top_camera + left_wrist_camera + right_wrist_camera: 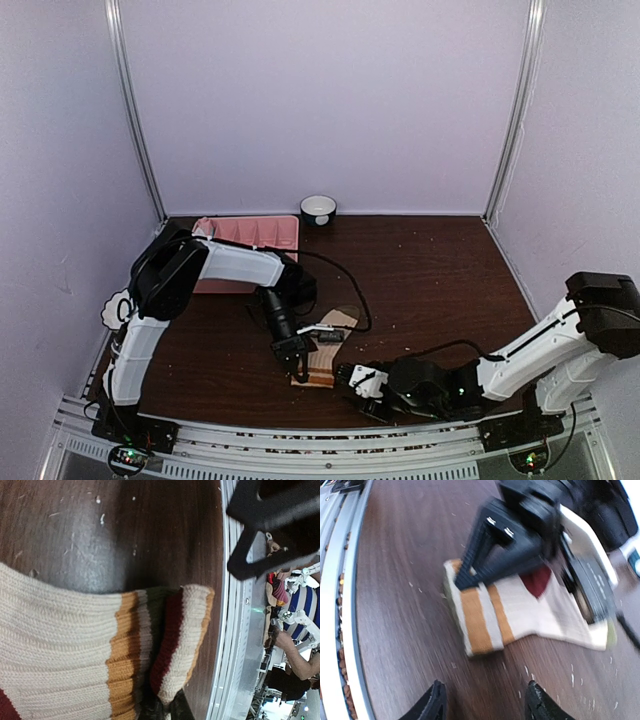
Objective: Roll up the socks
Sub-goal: Roll the sock at the center of the board.
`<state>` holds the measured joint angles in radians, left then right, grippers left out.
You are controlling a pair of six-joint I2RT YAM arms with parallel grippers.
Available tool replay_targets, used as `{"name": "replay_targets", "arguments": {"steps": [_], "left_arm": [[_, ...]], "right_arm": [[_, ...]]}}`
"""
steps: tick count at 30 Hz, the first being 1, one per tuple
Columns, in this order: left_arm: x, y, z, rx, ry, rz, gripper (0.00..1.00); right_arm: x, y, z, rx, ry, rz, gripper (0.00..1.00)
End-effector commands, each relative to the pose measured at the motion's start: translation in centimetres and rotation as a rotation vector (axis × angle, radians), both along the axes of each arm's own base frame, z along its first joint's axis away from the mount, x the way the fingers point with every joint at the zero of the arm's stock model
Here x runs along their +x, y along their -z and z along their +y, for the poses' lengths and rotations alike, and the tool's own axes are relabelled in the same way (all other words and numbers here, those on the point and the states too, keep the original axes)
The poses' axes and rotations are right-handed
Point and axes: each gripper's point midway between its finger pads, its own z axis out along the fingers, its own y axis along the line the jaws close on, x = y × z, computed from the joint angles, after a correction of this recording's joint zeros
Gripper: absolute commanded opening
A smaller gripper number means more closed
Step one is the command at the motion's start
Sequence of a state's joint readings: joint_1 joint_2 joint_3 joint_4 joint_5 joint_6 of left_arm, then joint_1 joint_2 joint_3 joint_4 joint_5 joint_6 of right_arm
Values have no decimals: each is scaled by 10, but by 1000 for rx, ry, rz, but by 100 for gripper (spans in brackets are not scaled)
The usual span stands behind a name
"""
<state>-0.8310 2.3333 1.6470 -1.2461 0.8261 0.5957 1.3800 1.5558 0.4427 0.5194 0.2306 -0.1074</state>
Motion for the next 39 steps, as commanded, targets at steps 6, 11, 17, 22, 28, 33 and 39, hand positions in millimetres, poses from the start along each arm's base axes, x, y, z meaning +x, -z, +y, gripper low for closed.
{"name": "replay_targets", "arguments": {"steps": [6,11,17,22,28,33,39], "left_arm": [[10,44,23,161,25,-80,0],[8,44,26,161,45,-79,0],[6,43,27,153,56,-75,0],[6,40,27,142,64,-72,0],[9,18,20,57,70,-79,27],[23,-25,17,-126,69,-204,45],[37,-41,27,-184,100,-386,48]], "right_arm": [[-11,9,66,-108,-260,-113,47],[0,23,75,-137,-264,-87,44],[17,36,72,-170,-227,-54,42],[14,57,62,-221,-236,6,37],[5,87,43,-283,-222,132,21],[1,108,28,-277,-182,346,17],[-7,106,23,-179,-132,577,6]]}}
